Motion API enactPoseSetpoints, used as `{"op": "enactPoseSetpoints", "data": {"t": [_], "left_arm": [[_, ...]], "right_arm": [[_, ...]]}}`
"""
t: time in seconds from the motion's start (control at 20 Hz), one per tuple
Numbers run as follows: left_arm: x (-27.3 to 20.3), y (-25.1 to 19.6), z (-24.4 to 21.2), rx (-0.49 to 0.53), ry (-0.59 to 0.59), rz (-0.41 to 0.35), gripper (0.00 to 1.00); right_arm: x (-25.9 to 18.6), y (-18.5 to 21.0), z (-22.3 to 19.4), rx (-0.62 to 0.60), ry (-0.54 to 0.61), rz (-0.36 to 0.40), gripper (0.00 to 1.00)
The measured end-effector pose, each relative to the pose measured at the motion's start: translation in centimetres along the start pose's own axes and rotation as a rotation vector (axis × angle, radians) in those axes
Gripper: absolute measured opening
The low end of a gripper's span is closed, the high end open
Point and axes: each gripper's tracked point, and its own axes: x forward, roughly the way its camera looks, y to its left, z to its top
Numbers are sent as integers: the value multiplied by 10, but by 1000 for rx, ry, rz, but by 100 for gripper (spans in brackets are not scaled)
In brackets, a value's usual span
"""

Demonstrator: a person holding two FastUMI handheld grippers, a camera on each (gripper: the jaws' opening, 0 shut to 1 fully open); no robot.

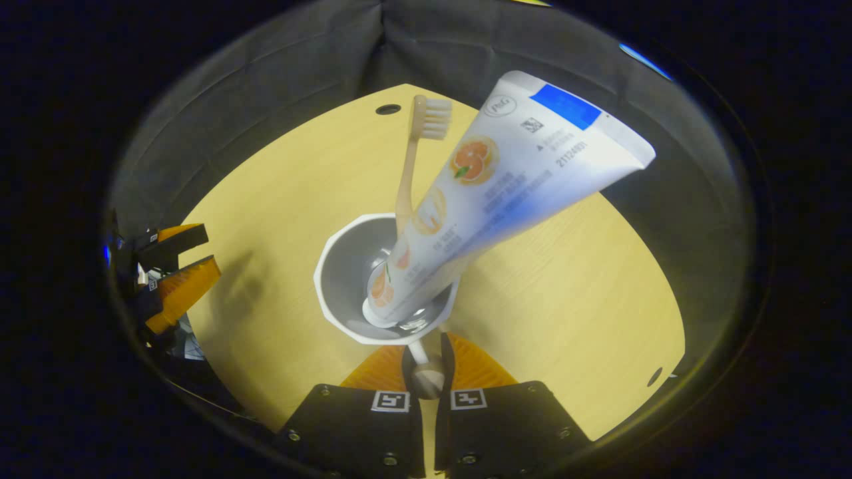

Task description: Put the toothbrush and toothpaste on the desktop into the cup, then pick up the cup and place it on the coaster on the desktop.

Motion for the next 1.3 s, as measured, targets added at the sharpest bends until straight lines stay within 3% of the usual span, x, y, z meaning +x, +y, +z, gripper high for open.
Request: {"op": "enactPoseSetpoints", "data": {"t": [0.5, 0.7, 1.05, 1.3], "left_arm": [[-1, 34, -6, -23, 10, 24, 92], [-2, 28, -6, -20, 11, 17, 92], [-11, 9, 7, 1, -17, 0, 92], [-26, -26, 33, 53, -79, -45, 92]], "right_arm": [[-6, -3, -3, -4, 48, -23, 8], [-10, -2, -3, -3, 46, -16, 23], [-40, -2, 3, 72, -49, -9, 28], [-94, 2, -9, 180, -156, -11, 23]]}}
